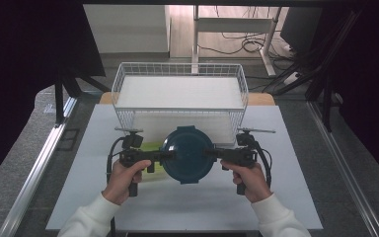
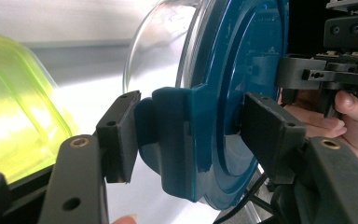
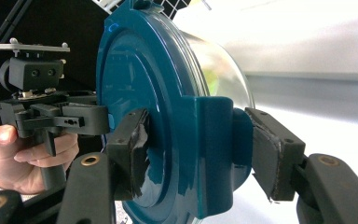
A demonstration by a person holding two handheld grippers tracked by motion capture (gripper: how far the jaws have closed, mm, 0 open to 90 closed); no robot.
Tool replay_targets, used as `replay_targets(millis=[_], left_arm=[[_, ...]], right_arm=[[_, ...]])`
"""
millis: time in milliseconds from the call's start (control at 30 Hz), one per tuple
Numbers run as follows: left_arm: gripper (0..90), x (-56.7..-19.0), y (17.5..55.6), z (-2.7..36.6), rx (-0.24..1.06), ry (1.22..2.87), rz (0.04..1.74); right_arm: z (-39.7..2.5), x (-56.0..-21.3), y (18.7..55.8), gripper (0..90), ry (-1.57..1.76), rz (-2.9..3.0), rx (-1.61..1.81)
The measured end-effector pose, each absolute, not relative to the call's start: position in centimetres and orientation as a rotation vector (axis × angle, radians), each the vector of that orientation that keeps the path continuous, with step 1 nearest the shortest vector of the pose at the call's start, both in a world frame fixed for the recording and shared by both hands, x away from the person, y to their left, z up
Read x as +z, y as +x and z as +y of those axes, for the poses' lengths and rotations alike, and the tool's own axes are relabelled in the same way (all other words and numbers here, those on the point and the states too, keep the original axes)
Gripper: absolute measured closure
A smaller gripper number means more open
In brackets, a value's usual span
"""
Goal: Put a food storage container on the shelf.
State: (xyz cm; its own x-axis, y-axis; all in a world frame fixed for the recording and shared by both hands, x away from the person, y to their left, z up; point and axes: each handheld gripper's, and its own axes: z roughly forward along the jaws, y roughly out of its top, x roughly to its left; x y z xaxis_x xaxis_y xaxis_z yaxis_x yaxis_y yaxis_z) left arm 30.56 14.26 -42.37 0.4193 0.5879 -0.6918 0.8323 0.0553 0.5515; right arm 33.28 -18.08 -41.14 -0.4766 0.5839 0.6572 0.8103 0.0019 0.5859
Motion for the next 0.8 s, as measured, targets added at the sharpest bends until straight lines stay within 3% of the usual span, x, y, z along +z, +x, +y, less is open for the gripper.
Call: replay_targets(millis=[800], left_arm=[[39.4,-39.1,33.4,14.8,-0.264,1.636,1.25]], right_arm=[[-17.5,-38.1,36.0,41.7,-1.456,-2.059,-1.509]])
